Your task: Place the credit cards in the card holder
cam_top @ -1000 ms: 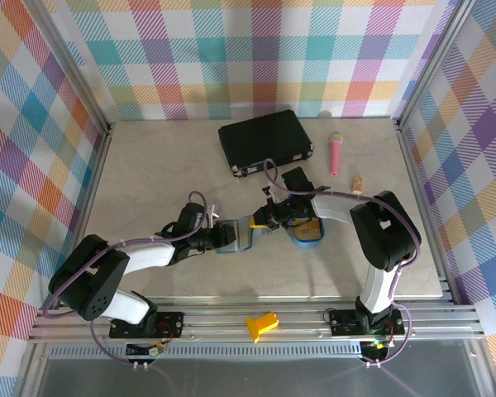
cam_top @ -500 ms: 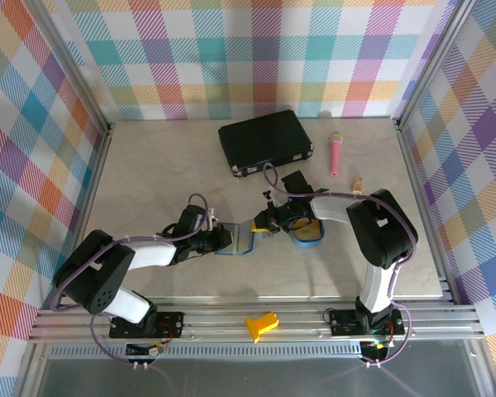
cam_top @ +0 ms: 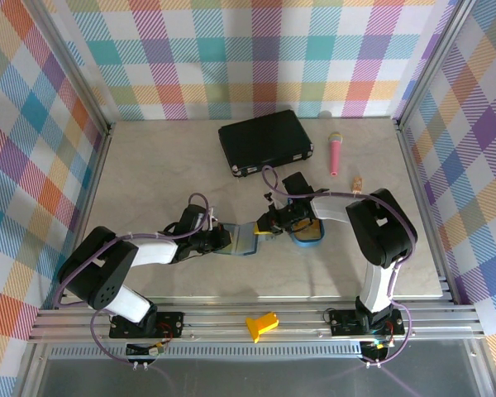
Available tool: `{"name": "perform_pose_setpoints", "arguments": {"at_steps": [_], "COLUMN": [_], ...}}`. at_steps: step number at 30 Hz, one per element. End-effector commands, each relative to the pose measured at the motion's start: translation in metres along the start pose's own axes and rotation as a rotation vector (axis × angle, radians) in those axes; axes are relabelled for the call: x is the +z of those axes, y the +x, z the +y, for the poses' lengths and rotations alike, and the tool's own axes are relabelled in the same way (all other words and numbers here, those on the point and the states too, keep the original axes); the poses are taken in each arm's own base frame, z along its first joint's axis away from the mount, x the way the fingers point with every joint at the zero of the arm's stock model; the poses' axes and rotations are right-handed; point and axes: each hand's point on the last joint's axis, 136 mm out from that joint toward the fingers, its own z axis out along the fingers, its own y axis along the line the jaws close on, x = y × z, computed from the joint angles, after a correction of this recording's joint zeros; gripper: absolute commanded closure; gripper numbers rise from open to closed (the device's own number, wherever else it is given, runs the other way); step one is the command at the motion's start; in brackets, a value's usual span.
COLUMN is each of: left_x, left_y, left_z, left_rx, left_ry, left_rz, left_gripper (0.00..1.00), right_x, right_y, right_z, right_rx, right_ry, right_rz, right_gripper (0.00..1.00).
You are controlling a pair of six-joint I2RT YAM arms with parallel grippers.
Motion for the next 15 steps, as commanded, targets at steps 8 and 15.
{"name": "perform_pose_setpoints", "arguments": {"at_steps": [8, 15], "left_x": [-0.002, -0.001], "left_y": [0.000, 0.000], "left_z": [0.013, 0.005], "left_rx": [-0.045, -0.053], "left_ry": [-0.044, 0.003], "left_rz": [-0.002, 0.001], "left_gripper": [1.00, 1.00], "right_x": [-0.012, -0.009], "right_y": [-0.009, -0.011], "right_z": [-0.035, -0.033], "right_rx": [-0.045, -0.087], "right_ry": [0.251, 0.284], "right_rz": [-0.036, -0.018], "right_gripper": [0.99, 0.80]}}
